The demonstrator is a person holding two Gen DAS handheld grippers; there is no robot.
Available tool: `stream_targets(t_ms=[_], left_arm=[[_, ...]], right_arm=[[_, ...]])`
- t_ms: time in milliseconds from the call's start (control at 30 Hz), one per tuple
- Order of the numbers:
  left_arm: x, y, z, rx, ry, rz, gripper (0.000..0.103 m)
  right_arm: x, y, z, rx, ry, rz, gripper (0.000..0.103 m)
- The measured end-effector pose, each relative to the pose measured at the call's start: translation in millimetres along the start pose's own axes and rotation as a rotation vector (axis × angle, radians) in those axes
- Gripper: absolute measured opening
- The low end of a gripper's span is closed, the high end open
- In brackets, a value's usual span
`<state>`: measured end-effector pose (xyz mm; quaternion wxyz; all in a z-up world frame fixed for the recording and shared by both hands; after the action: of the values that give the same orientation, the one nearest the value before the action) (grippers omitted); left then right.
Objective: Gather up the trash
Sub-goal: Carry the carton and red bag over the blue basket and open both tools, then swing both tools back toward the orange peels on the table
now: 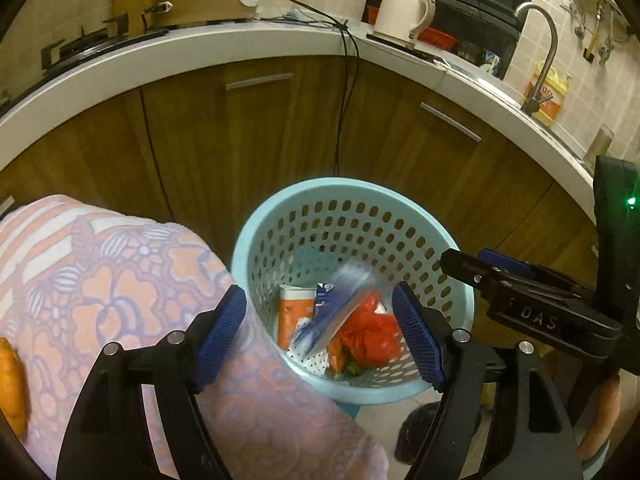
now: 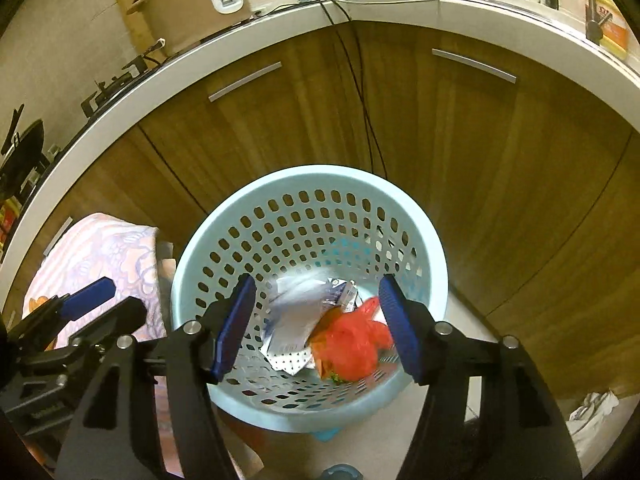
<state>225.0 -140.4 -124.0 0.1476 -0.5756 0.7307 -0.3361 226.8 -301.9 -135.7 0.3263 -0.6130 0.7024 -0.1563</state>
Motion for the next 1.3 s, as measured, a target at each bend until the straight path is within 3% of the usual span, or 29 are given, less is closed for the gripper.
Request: stream_targets(t_ms=[267, 500, 900, 1133, 1233, 1300], left_arm=[[-13, -2, -29, 0.055, -0.005, -0.039, 0.074], [-42, 2, -70, 0.123, -0.041, -0.083, 0.073], [-149, 25, -166, 0.24, -0.19, -0.255, 0.072], [-214, 52, -197, 0.239, -0.299, -0.343, 0.071], [-244, 67, -193, 0.183, -0.298, -0.385, 0.071], [-259, 74, -186, 0.149, -0.306, -0.4, 0.061]], right_arm=[[-25, -7, -13, 0.035, -0.01, -0.047, 0.06], [-75, -8, -26, 0.062, -0.056, -0.13, 0.06], [-190, 24, -32, 0.05, -0.18, -0.344, 0.06], [-254, 50, -30, 0.014, -0.258, -0.444, 0.06], [-280, 61, -27, 0.011, -0.273, -0.488, 0.06], [-293, 67, -25, 0.004, -0.268, -0.5, 0.06]])
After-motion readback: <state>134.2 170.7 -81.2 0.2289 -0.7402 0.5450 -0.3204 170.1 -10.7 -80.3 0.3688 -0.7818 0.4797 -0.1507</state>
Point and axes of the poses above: each gripper's, at about its wrist camera, not at the fingertips, and z roughly the way its jaws point, x to its right, y to its underside, the point moved 7 cm from there along z, roughly the way its jaws point, and after that the axes turned 1 degree about z, right-handed, at the moved point
